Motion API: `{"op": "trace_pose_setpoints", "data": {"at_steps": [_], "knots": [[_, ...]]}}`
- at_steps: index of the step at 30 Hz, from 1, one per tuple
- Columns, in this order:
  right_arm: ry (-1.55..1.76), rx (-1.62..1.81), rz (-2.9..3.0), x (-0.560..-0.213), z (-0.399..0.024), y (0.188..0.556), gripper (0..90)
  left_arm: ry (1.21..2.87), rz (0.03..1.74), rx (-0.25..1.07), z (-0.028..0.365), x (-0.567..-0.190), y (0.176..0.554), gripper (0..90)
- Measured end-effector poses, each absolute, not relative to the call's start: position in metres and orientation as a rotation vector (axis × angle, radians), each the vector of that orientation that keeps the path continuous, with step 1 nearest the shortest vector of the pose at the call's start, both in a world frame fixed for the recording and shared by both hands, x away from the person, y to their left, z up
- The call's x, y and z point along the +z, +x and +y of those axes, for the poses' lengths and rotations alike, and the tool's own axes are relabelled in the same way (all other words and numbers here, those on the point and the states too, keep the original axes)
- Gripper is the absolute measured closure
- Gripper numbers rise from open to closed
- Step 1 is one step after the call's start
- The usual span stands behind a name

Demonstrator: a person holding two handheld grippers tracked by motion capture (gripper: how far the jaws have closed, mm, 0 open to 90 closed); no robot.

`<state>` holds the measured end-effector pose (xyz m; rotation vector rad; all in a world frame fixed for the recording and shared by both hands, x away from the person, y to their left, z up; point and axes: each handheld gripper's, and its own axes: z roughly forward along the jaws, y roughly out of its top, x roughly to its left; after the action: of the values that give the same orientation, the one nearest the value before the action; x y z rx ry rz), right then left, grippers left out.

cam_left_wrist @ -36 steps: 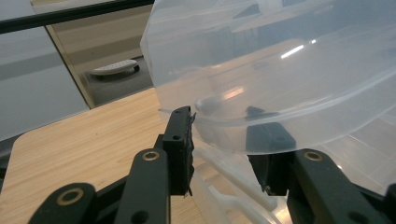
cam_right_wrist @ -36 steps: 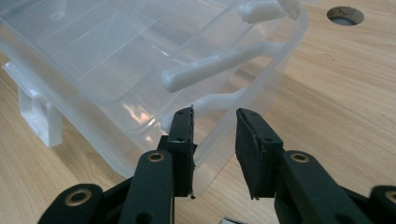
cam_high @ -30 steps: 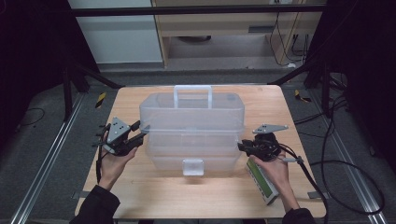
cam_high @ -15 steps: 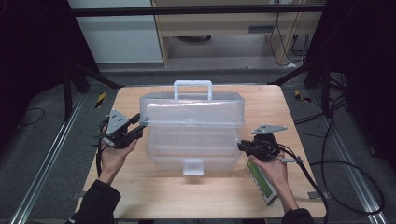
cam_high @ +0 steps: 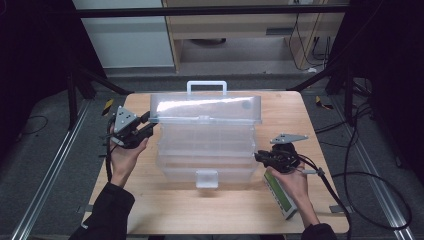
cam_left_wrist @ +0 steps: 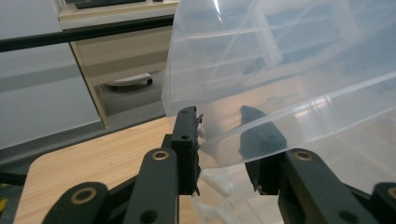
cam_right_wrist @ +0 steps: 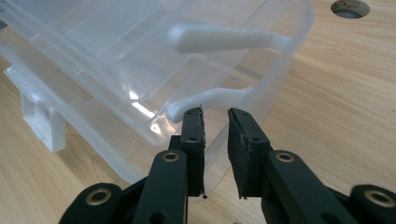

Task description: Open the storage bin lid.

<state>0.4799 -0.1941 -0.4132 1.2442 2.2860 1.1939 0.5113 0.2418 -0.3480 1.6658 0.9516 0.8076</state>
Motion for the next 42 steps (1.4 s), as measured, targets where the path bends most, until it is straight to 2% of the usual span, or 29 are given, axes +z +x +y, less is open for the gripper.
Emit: {"op": "trace_pose_setpoints", "data": {"at_steps": [3,16,23,42], "knots": [[1.240,1.194,2.287,-0.413,-0.194,0.480,76.2,1.649,0.983,0.791,0.240,-0.345,0.514,67.5],[1.221,1.188,2.291,-0.413,-0.194,0.480,76.2,1.641,0.964,0.896,0.235,-0.334,0.534,72.7],[1.219,1.186,2.293,-0.413,-0.194,0.480,76.2,1.619,0.981,0.876,0.236,-0.332,0.546,75.7],[1.213,1.183,2.294,-0.413,-0.193,0.480,76.1,1.648,1.032,0.907,0.226,-0.316,0.580,76.3]]}}
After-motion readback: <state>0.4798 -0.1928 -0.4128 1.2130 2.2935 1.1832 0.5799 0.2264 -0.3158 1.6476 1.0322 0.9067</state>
